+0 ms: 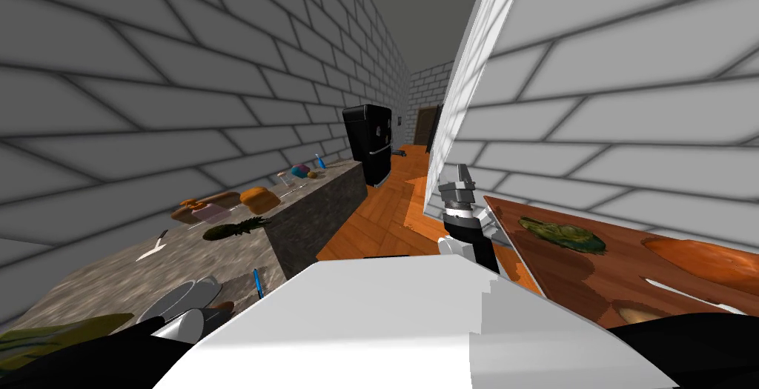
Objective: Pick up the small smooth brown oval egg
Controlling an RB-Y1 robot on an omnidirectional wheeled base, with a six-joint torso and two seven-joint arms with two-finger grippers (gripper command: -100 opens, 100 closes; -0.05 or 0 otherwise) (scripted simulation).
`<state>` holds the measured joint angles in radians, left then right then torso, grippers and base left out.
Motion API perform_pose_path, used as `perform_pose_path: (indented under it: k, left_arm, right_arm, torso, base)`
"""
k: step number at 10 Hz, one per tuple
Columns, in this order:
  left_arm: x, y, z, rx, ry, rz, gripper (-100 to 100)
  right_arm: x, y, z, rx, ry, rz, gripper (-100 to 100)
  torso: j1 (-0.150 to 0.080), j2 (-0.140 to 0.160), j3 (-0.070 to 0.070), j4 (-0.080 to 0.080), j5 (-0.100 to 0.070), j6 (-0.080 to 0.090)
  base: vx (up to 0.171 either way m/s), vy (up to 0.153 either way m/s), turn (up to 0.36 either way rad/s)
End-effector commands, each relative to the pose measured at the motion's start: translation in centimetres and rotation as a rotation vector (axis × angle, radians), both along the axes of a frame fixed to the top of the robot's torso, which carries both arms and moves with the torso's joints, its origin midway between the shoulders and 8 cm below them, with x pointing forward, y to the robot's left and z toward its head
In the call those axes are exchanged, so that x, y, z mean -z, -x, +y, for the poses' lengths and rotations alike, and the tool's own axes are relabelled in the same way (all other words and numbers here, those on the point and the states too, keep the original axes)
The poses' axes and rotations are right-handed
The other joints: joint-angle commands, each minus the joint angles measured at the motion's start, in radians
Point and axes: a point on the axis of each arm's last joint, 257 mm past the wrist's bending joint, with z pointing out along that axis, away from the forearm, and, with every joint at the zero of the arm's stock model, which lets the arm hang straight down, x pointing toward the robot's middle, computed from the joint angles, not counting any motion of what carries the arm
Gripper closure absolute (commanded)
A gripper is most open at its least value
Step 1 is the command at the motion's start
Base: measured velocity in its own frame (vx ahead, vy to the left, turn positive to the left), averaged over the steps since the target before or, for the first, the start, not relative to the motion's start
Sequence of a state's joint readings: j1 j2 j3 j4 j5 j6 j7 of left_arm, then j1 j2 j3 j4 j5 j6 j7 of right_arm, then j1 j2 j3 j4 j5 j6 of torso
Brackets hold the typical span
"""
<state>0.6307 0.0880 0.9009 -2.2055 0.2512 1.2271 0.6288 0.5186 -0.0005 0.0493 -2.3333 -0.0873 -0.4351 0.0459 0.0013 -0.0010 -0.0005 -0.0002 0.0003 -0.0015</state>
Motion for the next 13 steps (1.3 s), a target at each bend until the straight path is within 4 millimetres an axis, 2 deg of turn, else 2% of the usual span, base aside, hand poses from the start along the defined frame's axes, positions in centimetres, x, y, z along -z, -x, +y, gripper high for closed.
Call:
perform_pose_path:
  k: [1, 3, 4, 8, 9, 10, 12, 13]
  left_arm:
    - [0.7, -0.3, 0.3, 0.005, -0.002, -0.001, -100]
    - [0.8, -0.4, 0.4, 0.005, -0.001, -0.001, -100]
    - [0.8, -0.4, 0.4, 0.005, -0.002, -0.002, 100]
    - [0.8, -0.4, 0.4, 0.005, -0.001, -0.001, 100]
    - [0.8, -0.4, 0.4, 0.005, -0.001, -0.001, 0]
    - [0.2, -0.1, 0.1, 0.002, -0.002, -0.001, 100]
    - [-0.1, -0.1, 0.1, 0.002, -0.003, -0.002, 100]
    - [-0.1, 0.0, 0.1, 0.001, -0.002, -0.001, 0]
  right_arm:
    - [0.0, 0.0, 0.0, 0.000, 0.000, 0.000, 0]
    - [0.0, 0.0, 0.0, 0.000, 0.000, 0.000, 0]
    - [0.0, 0.0, 0.0, 0.000, 0.000, 0.000, 0]
    - [0.0, 0.0, 0.0, 0.000, 0.000, 0.000, 0]
    - [0.0, 0.0, 0.0, 0.000, 0.000, 0.000, 0]
    - [0.0, 0.0, 0.0, 0.000, 0.000, 0.000, 0]
    - [0.0, 0.0, 0.0, 0.000, 0.000, 0.000, 0]
    - [0.0, 0.0, 0.0, 0.000, 0.000, 0.000, 0]
  torso:
    - [0.000, 0.000, 0.000, 0.000, 0.000, 0.000]
    - [0.001, 0.000, 0.000, 0.000, 0.000, 0.000]
    - [0.000, 0.000, 0.000, 0.000, 0.000, 0.000]
    - [-0.001, 0.001, 0.000, 0.000, 0.000, 0.000]
    - [-0.001, 0.001, 0.000, 0.000, -0.001, 0.000]
    - [-0.001, 0.001, 0.000, 0.000, -0.001, 0.000]
    - [-0.004, 0.001, 0.001, 0.000, -0.002, 0.000]
    - [-0.003, 0.001, 0.001, 0.000, -0.001, 0.000]
  base:
    - [0.011, 0.026, 0.025]
    - [0.006, 0.022, 0.007]
    - [0.000, 0.000, 0.000]
    - [0.000, 0.000, 0.000]
    - [0.000, 0.000, 0.000]
    - [-0.007, -0.020, -0.029]
    - [-0.008, -0.022, -0.013]
    - [0.000, 0.000, 0.000]
